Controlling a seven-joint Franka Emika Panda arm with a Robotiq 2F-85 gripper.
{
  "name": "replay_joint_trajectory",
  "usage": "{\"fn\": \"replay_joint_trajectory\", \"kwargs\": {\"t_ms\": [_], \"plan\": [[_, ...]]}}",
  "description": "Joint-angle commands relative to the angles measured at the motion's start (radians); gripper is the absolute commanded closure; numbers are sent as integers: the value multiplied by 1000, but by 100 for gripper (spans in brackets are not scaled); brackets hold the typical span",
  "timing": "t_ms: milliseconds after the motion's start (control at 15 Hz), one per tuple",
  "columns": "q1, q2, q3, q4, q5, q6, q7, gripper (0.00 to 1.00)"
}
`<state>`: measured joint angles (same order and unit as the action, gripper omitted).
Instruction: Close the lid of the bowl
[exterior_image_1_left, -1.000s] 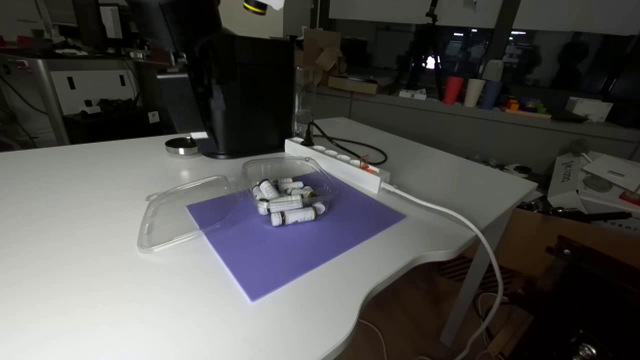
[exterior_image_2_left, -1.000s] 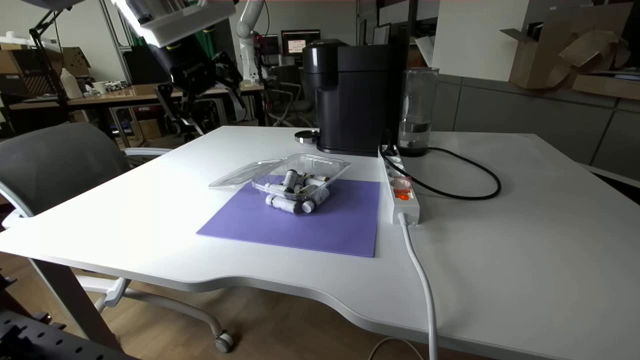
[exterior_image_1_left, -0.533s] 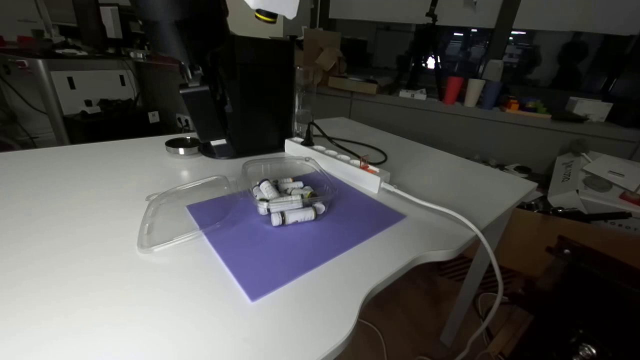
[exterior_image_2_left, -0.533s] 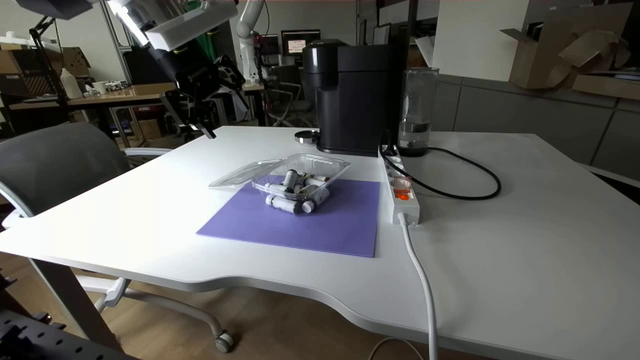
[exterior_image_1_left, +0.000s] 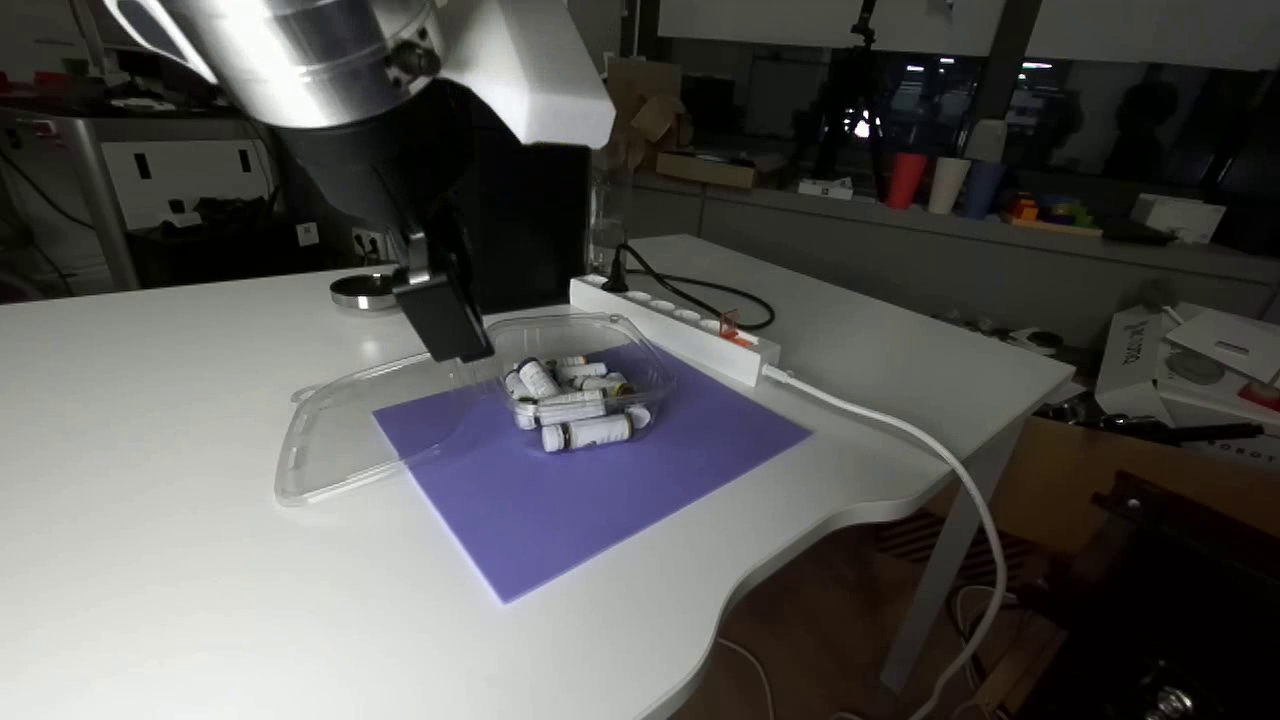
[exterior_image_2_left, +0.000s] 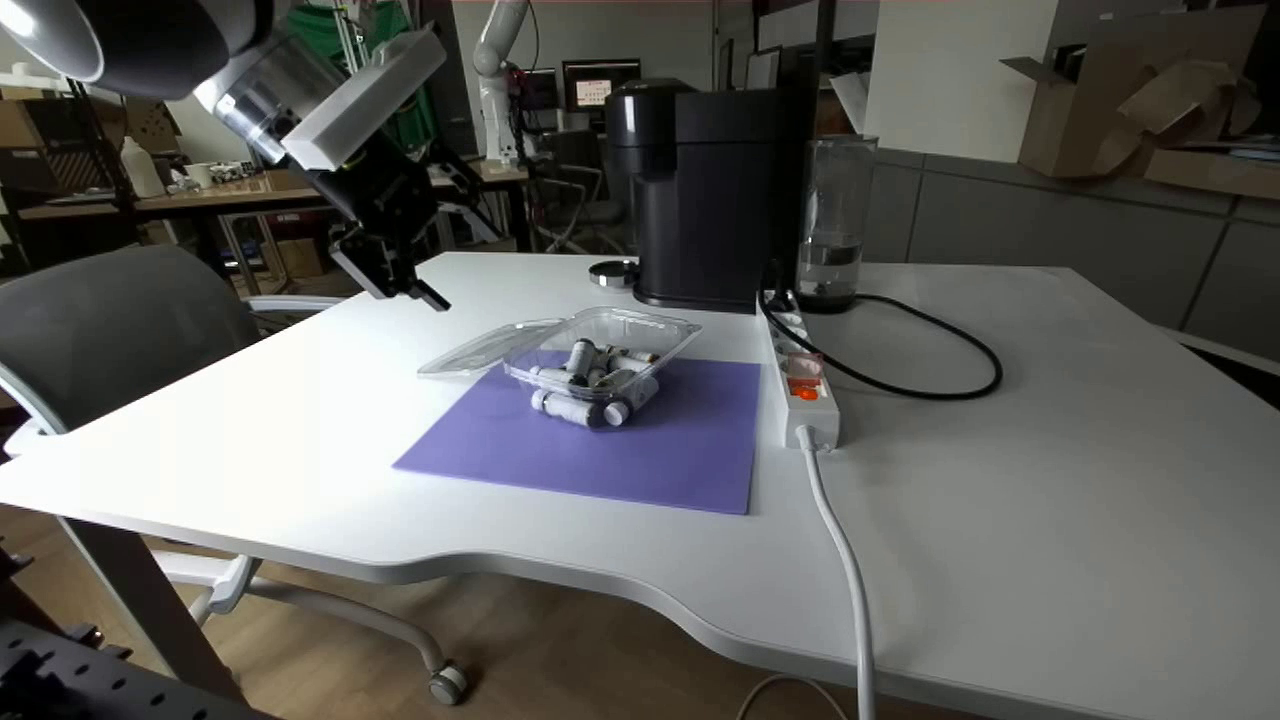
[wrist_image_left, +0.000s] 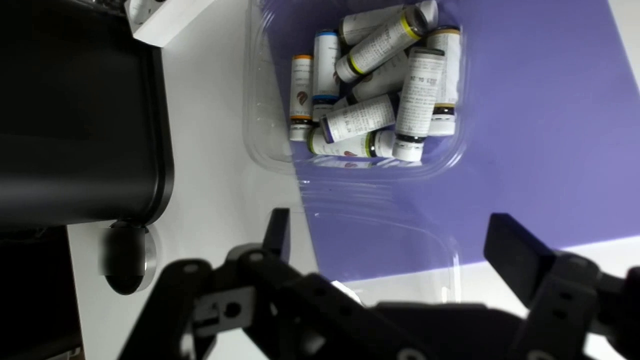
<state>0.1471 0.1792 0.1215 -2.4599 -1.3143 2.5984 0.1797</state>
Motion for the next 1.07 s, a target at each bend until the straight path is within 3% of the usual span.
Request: {"fn": "replay_joint_trajectory", "kwargs": {"t_ms": [0,600,667,1000], "plan": [[10,44,-7,-10,-77,18,152,0],[12,176,-15,42,-199,13,244,0],[5,154,-3,16,-147,13,176,0],[9,174,-2,29,-149,-3,170,0]]}}
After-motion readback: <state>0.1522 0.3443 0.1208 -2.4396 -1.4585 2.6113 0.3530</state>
